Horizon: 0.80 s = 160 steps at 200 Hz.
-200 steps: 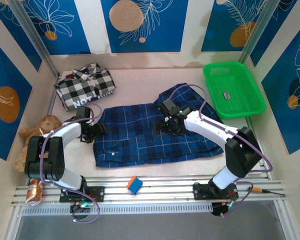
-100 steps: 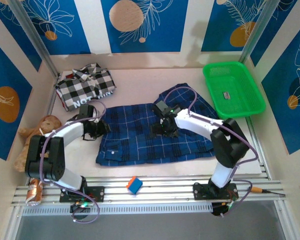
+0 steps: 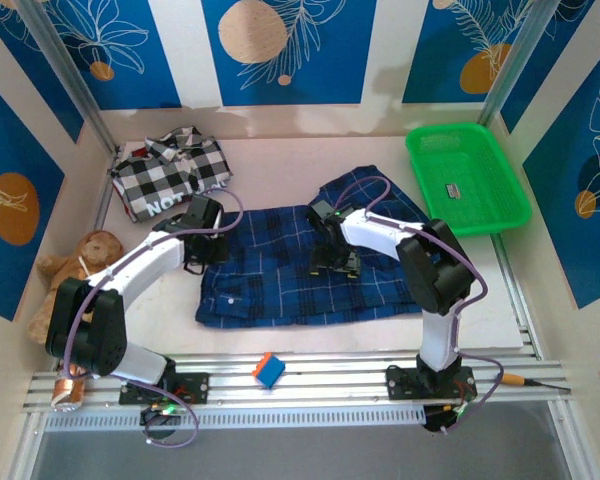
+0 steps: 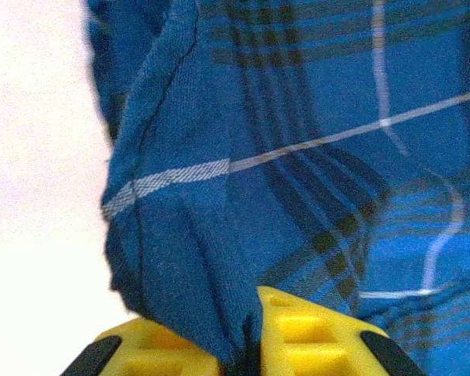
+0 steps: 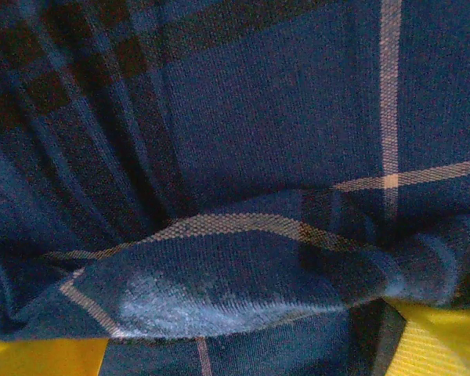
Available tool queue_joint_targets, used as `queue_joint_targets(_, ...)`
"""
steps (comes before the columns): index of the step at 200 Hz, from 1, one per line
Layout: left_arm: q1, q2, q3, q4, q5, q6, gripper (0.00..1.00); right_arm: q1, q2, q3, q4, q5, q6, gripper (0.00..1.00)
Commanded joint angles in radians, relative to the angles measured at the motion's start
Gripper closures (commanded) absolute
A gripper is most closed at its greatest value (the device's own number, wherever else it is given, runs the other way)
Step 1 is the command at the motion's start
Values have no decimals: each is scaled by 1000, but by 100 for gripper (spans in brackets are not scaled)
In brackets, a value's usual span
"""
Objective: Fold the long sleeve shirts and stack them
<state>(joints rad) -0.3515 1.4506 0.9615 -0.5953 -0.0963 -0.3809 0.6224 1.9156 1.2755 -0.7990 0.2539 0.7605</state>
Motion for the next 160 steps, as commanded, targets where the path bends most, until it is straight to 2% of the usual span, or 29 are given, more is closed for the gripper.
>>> queue_joint_targets(1, 5, 4, 48, -123, -208, 69, 83, -7, 55, -11, -18, 31, 11, 18)
queue_joint_targets(24, 24, -3, 92, -195, -393, 120, 83, -9, 59, -19, -12, 30, 11, 18)
queue_joint_targets(43, 35, -33, 111, -202, -497, 151, 76, -13, 64, -22, -9, 28, 11, 18)
queue_joint_targets(47, 41, -42, 112, -202, -505, 152, 73, -14, 64, -24, -9, 25, 11, 18)
queue_joint_targets(52, 50, -55, 112, -198, -508, 151, 64, -14, 64, -26, -7, 25, 11, 18)
queue_joint_targets(57, 61, -68, 107, -186, -501, 148, 49, -15, 62, -27, -6, 25, 11, 18)
queue_joint_targets(66, 95, -85, 90, -168, -446, 137, 30, -15, 58, -29, -5, 25, 10, 18)
queue_joint_targets(80, 164, -89, 66, -150, -341, 103, 21, -15, 50, -30, -6, 25, 7, 18)
queue_joint_targets(96, 222, -86, 47, -127, -212, 76, 19, -11, 32, -34, -8, 27, -1, 18)
queue_joint_targets(124, 230, -58, 26, 16, 77, 54, 16, -23, -2, -53, -15, 44, 0, 18)
queue_joint_targets(146, 231, 65, 88, 80, 180, 75, 20, -49, -20, -75, -13, 42, 5, 18)
queue_joint_targets(160, 228, 144, 152, 89, 204, 103, 20, -54, -30, -92, -6, 37, 1, 18)
